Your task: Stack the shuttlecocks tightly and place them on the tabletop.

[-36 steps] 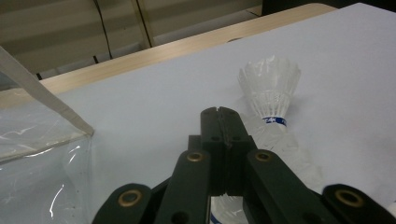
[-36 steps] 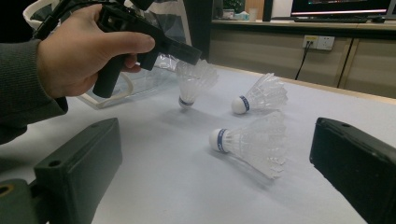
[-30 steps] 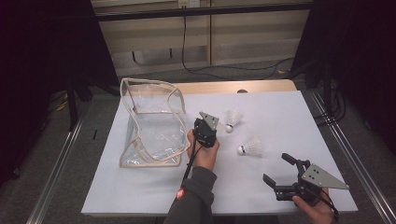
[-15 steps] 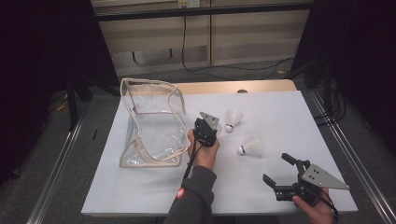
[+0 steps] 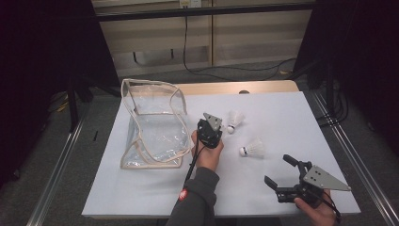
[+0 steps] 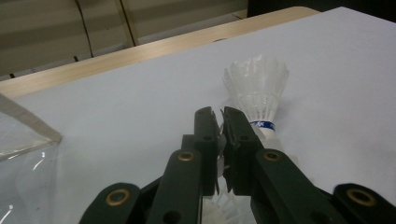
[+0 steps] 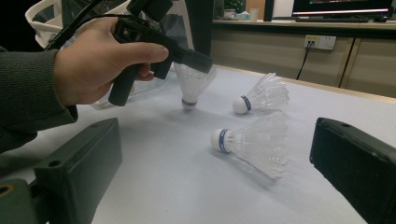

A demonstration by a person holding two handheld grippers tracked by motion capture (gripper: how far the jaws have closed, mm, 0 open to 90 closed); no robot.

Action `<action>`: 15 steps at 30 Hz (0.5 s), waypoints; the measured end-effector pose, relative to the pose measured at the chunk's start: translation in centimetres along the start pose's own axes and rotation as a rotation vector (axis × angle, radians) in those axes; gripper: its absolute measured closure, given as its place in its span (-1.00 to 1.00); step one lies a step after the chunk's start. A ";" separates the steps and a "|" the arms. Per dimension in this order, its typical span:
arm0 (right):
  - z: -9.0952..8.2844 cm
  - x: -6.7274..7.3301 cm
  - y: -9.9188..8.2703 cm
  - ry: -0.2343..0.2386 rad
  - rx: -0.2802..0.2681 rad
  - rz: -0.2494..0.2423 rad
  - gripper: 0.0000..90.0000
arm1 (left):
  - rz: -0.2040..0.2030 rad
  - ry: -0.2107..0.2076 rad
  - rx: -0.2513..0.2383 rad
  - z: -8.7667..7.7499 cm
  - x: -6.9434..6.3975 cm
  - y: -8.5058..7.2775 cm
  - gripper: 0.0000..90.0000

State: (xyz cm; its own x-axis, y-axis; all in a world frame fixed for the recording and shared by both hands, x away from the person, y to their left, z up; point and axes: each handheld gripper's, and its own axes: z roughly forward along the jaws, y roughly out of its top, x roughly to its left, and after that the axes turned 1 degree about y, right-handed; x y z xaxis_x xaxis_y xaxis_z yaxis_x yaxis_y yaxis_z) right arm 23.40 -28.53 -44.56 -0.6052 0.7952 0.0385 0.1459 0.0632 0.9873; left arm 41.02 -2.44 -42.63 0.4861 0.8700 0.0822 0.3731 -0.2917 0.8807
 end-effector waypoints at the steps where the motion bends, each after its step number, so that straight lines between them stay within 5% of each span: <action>1: 0.0 0.0 0.0 -0.002 0.000 -0.005 -0.96 | 0.004 0.001 -0.004 0.0 -0.1 0.0 0.88; 15: 0.1 0.1 0.0 0.004 0.002 -0.003 -0.96 | -0.005 -0.061 0.008 0.9 -1.0 0.5 0.83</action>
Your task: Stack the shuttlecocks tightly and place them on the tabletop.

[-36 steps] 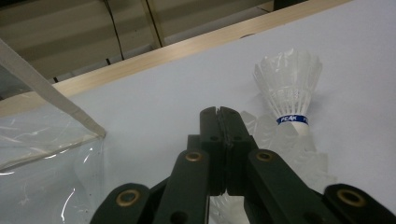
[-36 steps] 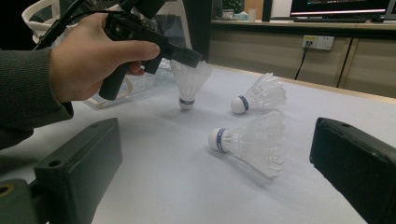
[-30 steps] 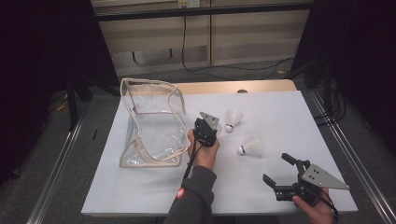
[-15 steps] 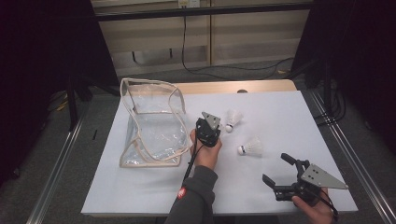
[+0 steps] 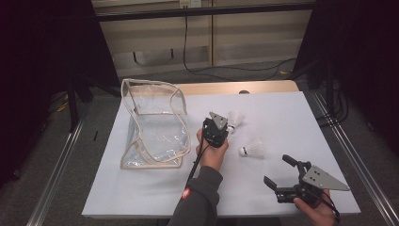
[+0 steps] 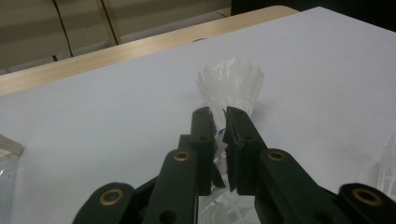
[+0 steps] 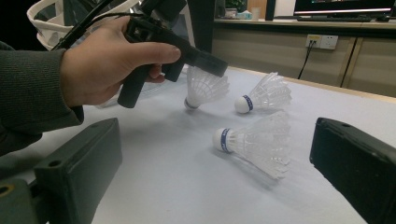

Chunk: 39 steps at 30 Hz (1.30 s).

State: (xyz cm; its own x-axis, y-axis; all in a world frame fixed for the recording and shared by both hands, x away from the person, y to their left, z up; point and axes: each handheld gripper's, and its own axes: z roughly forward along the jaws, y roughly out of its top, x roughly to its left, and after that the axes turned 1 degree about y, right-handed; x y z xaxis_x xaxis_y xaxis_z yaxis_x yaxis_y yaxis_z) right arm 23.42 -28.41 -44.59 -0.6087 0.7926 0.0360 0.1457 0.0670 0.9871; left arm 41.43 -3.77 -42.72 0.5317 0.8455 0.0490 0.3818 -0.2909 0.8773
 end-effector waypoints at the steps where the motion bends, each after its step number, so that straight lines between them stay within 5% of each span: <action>1: 0.0 0.0 0.0 0.001 0.000 -0.001 -0.96 | -0.001 -0.006 0.002 0.1 0.0 0.0 0.82; 22: 0.1 0.1 0.0 0.007 0.004 0.001 -0.96 | -0.010 -0.043 0.044 0.7 0.4 -0.4 0.64; 39: 0.0 0.1 -0.1 0.006 0.004 0.002 -0.95 | 0.007 0.065 0.035 0.1 2.0 -0.2 1.00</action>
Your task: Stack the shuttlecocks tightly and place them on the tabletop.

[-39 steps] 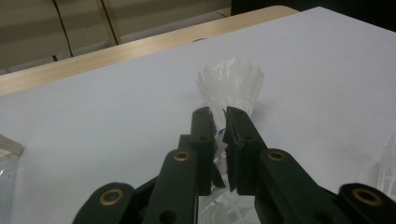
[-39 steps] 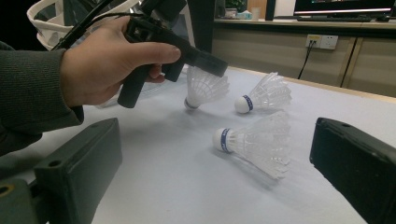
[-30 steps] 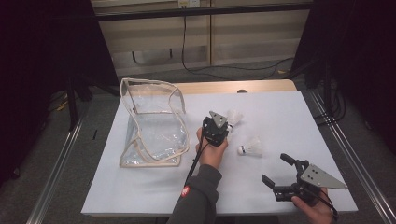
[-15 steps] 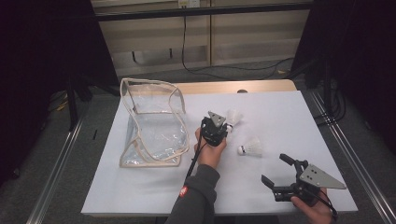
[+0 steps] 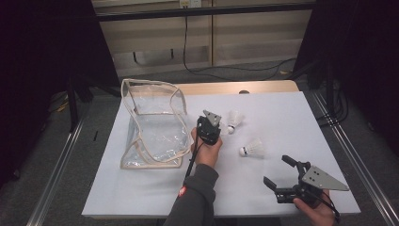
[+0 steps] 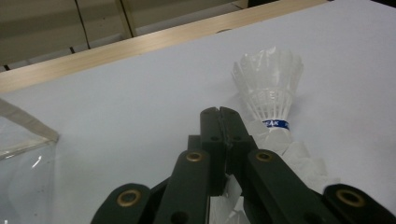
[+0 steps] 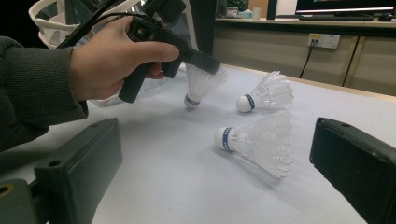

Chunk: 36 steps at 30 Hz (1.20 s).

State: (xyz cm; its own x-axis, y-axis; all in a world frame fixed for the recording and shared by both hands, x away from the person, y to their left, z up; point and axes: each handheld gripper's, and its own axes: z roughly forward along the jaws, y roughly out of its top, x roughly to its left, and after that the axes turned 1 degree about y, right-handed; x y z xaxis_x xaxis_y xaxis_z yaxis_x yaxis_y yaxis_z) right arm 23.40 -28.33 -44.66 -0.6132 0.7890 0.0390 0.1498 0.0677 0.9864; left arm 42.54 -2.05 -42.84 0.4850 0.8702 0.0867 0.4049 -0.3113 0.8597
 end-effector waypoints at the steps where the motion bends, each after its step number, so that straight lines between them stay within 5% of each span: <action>1: 0.0 0.0 0.0 0.001 -0.001 0.001 -0.96 | -0.003 0.004 -0.004 0.0 0.1 0.0 1.00; 19: 0.0 0.0 0.0 0.004 0.000 0.001 -0.96 | 0.052 0.094 0.013 0.0 0.6 0.2 1.00; 36: 0.1 0.1 -0.1 0.009 0.003 -0.003 -0.96 | -0.028 -0.017 -0.002 0.4 0.3 0.1 0.75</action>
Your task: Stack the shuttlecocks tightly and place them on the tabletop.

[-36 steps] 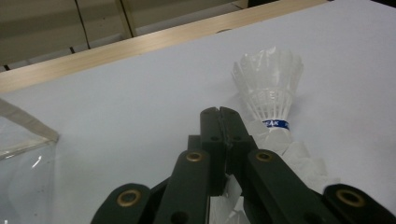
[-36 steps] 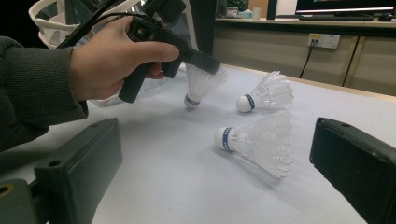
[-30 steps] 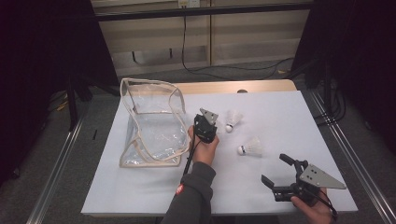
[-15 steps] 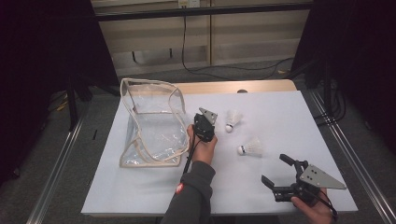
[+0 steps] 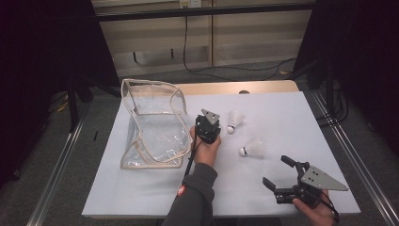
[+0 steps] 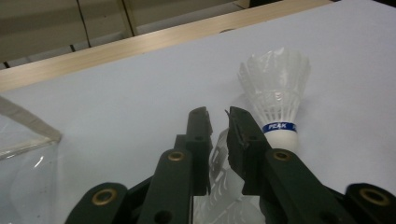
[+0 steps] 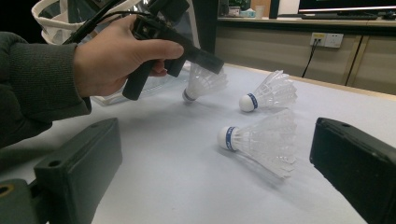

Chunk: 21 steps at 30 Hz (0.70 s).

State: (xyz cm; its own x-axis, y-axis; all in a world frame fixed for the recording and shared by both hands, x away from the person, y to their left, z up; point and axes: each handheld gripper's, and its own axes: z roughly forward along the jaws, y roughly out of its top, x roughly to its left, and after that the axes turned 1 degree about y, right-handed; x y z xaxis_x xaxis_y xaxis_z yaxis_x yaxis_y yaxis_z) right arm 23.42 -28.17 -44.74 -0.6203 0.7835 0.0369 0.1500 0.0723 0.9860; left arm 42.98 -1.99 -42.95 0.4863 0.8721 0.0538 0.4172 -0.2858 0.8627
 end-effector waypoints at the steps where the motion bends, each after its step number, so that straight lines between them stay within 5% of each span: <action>1: 0.0 0.0 0.0 0.001 0.001 0.002 -0.96 | 0.011 -0.001 0.001 0.0 0.0 0.0 0.73; 21: 0.0 0.1 0.0 0.003 0.003 0.002 -0.95 | -0.033 -0.030 -0.012 0.0 -0.6 0.2 0.56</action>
State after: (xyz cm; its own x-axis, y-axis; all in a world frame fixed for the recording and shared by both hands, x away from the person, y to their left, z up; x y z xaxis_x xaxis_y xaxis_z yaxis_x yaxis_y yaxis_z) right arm 23.37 -28.11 -44.76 -0.6227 0.7815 0.0392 0.1535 0.0729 0.9855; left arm 42.78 -2.55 -42.83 0.4954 0.8686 0.0102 0.4239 -0.2520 0.8699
